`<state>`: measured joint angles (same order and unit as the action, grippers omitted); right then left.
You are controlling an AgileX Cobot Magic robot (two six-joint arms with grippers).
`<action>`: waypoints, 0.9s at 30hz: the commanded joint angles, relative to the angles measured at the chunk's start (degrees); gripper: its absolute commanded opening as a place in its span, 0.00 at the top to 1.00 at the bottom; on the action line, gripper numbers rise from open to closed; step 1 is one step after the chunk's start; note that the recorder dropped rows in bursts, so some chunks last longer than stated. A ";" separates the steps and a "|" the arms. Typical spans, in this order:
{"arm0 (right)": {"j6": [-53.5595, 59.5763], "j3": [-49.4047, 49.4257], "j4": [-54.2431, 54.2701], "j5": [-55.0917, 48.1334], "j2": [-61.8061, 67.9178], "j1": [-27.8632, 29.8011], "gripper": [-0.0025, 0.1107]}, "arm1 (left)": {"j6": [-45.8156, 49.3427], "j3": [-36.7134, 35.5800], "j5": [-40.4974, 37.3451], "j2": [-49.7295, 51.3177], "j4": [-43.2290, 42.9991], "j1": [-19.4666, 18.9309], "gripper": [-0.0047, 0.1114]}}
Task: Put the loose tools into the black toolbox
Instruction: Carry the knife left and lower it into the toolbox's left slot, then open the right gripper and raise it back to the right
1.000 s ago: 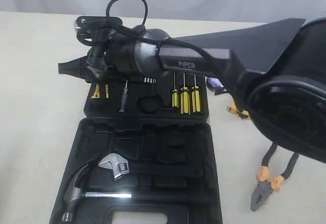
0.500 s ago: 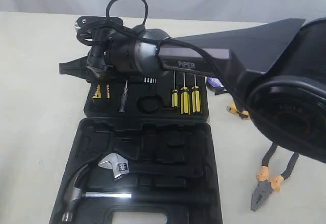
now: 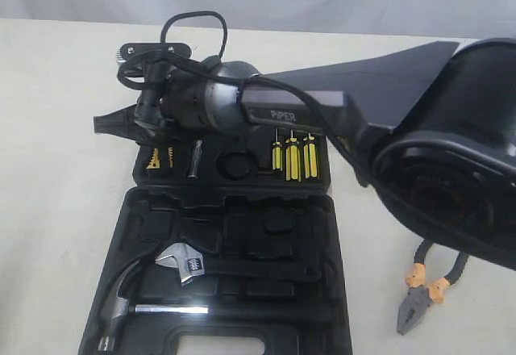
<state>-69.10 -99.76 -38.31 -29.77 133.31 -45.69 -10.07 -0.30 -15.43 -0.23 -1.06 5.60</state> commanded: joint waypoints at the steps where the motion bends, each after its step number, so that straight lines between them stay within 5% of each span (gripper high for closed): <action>1: 0.37 -0.09 -0.19 -0.94 0.45 0.08 0.98 | 0.02 0.30 -0.06 0.23 -0.21 0.33 0.96; 12: 1.50 -0.09 -0.19 -0.94 0.14 0.08 0.96 | 0.02 0.30 -0.06 0.23 -0.21 0.33 0.96; 21: 1.64 -0.09 -0.58 -0.94 0.14 0.08 0.41 | 0.02 0.30 -0.06 0.23 -0.21 0.33 0.96; 27: 1.51 -0.09 -0.58 -0.81 -0.22 0.08 0.37 | 0.02 0.30 -0.06 0.23 -0.21 0.33 0.96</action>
<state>-67.99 -99.76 -38.31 -30.24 133.66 -45.77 -10.07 -0.30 -15.43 -0.23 -1.06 5.60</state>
